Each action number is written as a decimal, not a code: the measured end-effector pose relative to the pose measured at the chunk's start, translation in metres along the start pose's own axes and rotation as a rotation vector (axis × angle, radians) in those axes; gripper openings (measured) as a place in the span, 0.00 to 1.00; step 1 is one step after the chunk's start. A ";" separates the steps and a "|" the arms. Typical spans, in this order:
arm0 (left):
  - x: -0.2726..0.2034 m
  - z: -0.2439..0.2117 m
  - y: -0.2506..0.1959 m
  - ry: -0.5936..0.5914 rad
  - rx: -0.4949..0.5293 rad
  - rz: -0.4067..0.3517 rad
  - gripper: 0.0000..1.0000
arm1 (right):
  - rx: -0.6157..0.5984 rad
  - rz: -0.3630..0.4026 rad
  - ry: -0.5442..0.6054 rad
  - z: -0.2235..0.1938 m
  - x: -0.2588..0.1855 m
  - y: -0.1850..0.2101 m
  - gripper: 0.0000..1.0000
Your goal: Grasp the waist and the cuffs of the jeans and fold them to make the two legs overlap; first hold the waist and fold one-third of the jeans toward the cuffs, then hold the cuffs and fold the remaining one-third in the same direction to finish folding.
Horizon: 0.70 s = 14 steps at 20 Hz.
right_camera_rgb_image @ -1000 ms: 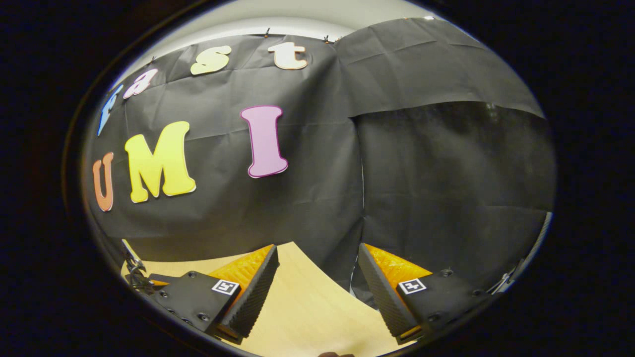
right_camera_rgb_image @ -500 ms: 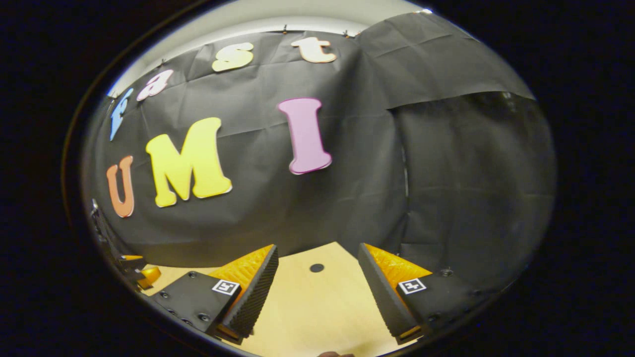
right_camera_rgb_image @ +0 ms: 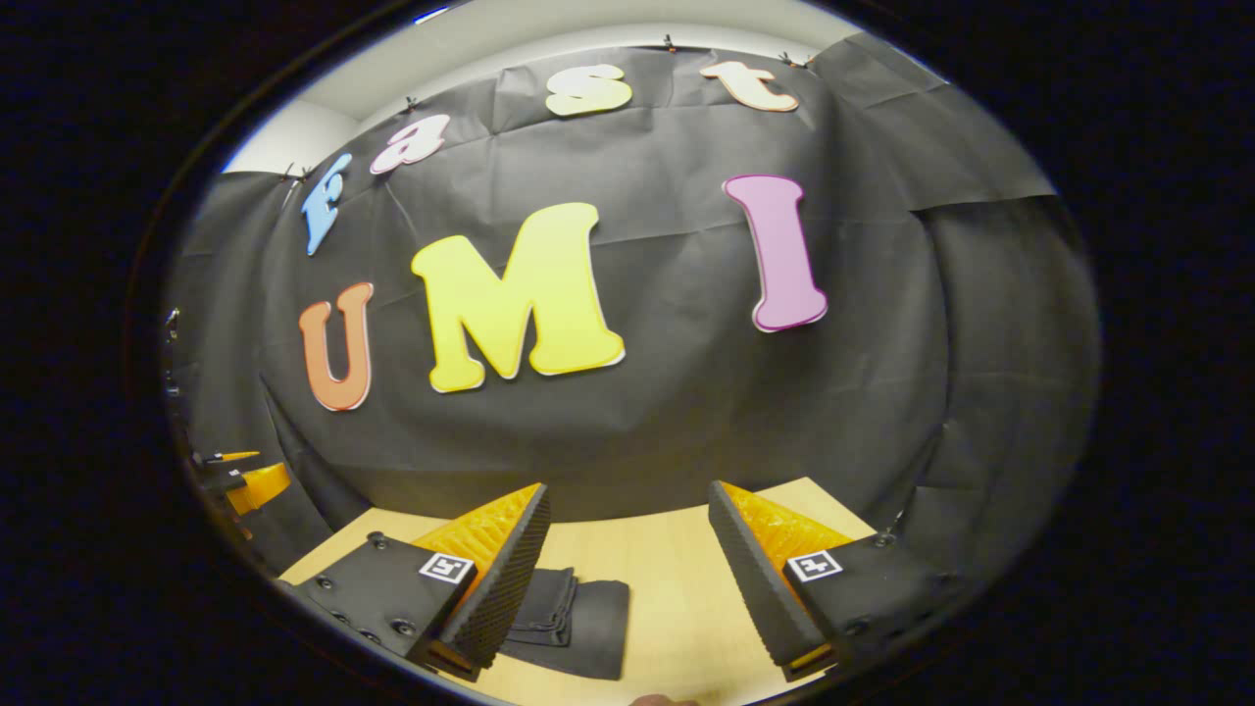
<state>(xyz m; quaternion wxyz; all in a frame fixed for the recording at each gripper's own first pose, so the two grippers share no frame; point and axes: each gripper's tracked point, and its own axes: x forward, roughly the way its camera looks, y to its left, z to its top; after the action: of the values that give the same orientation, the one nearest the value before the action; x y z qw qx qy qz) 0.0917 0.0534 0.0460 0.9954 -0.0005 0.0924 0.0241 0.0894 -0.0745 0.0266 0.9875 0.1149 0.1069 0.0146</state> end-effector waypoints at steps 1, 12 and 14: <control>-0.005 0.000 0.002 -0.005 -0.003 0.009 0.99 | -0.001 0.013 0.001 -0.001 -0.001 0.008 0.98; -0.015 -0.002 -0.004 -0.014 -0.072 -0.003 1.00 | -0.021 0.071 -0.012 -0.003 -0.013 0.041 0.98; -0.016 -0.001 -0.004 -0.018 -0.073 -0.004 0.99 | -0.022 0.072 -0.017 -0.001 -0.014 0.041 1.00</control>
<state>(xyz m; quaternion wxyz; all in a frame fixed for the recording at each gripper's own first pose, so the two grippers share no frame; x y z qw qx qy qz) 0.0764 0.0482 0.0478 0.9956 -0.0368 0.0825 0.0253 0.0757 -0.0355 0.0376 0.9884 0.1081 0.0939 0.0501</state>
